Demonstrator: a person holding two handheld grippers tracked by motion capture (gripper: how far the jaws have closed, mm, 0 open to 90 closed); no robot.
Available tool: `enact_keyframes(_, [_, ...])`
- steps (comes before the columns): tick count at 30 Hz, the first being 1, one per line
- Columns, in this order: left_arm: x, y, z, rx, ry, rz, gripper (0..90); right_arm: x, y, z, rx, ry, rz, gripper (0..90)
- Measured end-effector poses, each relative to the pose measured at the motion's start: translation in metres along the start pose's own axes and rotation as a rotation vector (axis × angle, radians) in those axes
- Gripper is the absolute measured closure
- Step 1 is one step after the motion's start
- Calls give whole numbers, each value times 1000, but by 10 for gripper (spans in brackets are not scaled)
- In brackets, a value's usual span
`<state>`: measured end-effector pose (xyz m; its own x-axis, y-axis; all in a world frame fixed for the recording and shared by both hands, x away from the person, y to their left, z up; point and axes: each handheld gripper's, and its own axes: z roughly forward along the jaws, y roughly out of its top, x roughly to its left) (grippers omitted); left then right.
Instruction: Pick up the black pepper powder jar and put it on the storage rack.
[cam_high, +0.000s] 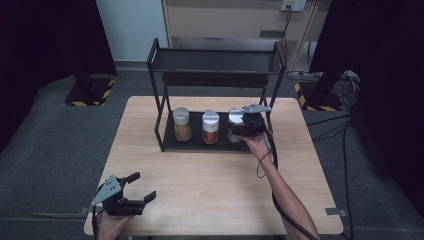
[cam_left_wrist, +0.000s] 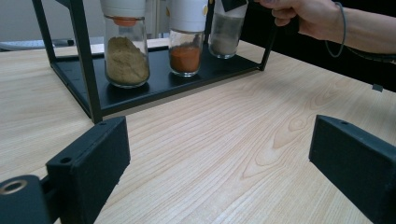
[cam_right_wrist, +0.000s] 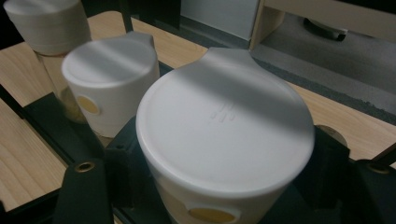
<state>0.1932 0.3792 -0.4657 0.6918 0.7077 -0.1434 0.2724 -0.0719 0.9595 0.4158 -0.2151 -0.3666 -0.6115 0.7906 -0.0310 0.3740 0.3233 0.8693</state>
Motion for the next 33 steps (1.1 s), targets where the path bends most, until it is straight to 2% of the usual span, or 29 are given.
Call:
enact_keyframes(3, [0, 0, 0, 0, -1, 1, 44, -3, -3, 4, 3, 3, 19, 311])
enact_keyframes(7, [0, 0, 0, 0, -1, -1, 44, -2, -4, 8, 11, 1, 6, 311])
enact_keyframes(17, [0, 0, 0, 0, -2, -1, 43, -8, -9, 14, 21, -10, 24, 311])
enact_keyframes(33, [0, 0, 0, 0, -4, 1, 44, -15, -16, 15, 18, -2, 53, 308])
